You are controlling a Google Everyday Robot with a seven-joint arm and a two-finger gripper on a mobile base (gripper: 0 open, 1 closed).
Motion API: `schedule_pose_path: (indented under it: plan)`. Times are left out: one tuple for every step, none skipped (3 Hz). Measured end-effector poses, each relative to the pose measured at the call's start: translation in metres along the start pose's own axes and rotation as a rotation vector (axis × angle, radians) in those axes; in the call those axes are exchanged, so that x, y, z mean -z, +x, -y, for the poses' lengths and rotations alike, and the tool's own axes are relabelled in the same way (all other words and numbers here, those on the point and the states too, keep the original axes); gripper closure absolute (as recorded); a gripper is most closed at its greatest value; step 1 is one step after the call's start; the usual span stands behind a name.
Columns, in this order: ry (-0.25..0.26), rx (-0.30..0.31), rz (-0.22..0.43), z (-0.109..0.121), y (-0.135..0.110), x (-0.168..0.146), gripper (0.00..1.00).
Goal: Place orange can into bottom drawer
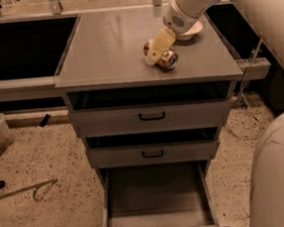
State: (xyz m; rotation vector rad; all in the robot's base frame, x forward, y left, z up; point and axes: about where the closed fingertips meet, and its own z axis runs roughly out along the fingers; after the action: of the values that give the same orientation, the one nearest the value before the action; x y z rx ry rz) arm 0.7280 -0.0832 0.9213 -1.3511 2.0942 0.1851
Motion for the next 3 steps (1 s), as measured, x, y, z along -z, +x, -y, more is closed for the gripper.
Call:
schedule_pose_path:
  plan:
    - [-0.006,-0.038,0.000,0.006,0.005,-0.017,0.00]
    - [-0.013,-0.121,0.002,0.021,0.010,-0.044,0.00]
    - [-0.005,-0.211,0.007,0.037,0.018,-0.065,0.00]
